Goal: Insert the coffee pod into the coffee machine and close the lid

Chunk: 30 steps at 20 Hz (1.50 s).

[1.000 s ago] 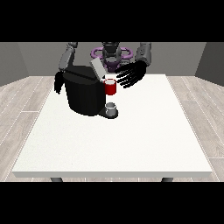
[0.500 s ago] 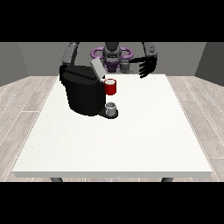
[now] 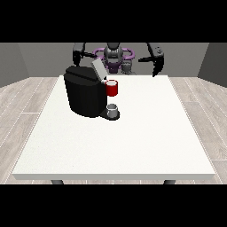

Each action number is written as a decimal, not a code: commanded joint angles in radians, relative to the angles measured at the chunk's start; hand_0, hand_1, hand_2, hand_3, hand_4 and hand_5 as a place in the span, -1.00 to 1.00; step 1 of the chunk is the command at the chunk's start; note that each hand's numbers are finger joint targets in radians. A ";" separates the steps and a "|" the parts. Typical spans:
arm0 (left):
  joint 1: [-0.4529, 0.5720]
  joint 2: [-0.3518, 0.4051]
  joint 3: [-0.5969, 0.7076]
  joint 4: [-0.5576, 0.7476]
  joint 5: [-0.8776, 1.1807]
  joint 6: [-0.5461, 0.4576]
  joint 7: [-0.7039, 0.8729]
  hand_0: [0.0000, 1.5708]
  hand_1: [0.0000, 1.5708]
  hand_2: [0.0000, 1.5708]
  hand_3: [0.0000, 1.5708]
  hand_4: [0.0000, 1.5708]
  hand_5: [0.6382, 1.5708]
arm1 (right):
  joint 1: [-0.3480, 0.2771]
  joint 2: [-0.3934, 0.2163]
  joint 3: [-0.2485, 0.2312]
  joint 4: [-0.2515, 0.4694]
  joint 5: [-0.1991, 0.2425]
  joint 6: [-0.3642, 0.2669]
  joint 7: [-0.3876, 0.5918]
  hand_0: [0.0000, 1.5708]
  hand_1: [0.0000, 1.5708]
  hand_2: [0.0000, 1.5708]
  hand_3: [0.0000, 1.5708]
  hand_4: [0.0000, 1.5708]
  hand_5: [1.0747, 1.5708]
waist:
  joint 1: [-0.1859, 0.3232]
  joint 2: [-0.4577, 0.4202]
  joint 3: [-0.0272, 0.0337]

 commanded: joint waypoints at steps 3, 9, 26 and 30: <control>0.143 0.026 0.008 -0.015 0.019 -0.035 0.013 -1.00 -1.00 -1.00 -1.00 -0.60 1.00 | 0.049 0.024 0.104 -0.229 0.035 -0.022 0.112 -1.00 -1.00 -1.00 -1.00 -0.70 1.00 | -0.023 -0.132 0.0008; 0.142 -0.040 -0.037 -0.126 0.047 -0.035 0.040 -1.00 -1.00 -1.00 -1.00 -0.72 1.00 | 0.021 0.010 0.154 -0.430 0.096 -0.119 0.177 -1.00 -1.00 -1.00 -1.00 -0.68 1.00 | 0.030 -0.034 0.0018; 0.200 -0.045 -0.147 -0.391 0.089 -0.067 -0.031 -1.00 -1.00 -1.00 -1.00 -0.60 1.00 | -0.265 0.037 0.142 -0.327 0.251 -0.358 0.271 -1.00 -1.00 -1.00 -1.00 -0.71 1.00 | 0.168 0.226 0.0017; 0.185 -0.012 -0.132 -0.436 0.119 -0.098 -0.017 -1.00 -1.00 -1.00 -1.00 -0.53 1.00 | -0.413 -0.024 -0.025 -0.244 0.176 -0.271 0.294 -1.00 -1.00 -1.00 -1.00 -0.55 1.00 | 0.205 0.297 0.0017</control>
